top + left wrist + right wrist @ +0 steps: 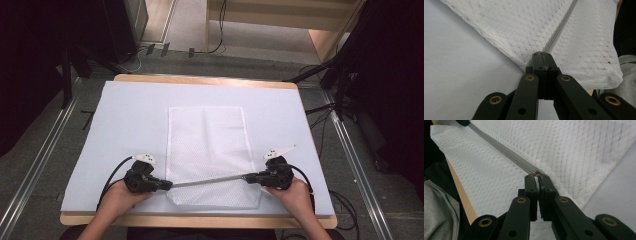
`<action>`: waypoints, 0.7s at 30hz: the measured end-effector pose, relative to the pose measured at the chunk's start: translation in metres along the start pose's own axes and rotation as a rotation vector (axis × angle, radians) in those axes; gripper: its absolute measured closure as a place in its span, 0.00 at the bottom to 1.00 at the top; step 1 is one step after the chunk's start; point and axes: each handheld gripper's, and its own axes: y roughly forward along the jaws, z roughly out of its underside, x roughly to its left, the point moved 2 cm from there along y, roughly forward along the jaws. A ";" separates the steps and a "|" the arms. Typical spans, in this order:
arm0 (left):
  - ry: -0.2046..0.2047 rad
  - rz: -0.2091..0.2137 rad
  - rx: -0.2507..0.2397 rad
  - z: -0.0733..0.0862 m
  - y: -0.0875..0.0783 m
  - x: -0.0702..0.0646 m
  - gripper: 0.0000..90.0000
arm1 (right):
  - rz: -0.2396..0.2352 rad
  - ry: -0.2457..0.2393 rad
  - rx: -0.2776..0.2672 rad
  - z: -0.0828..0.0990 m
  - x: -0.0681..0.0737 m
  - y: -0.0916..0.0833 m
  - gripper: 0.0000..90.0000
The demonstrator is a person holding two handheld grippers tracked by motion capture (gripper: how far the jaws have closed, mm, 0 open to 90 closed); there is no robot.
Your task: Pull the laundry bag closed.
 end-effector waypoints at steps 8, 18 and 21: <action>-0.004 0.001 -0.003 0.000 0.000 0.000 1.00 | 0.003 -0.001 0.001 0.003 -0.004 -0.004 0.98; -0.007 0.004 -0.003 0.000 0.000 0.000 1.00 | -0.009 -0.008 0.010 0.005 -0.004 -0.005 0.98; -0.010 0.010 0.000 0.000 0.000 0.001 1.00 | -0.006 -0.003 0.009 0.005 -0.005 -0.006 0.98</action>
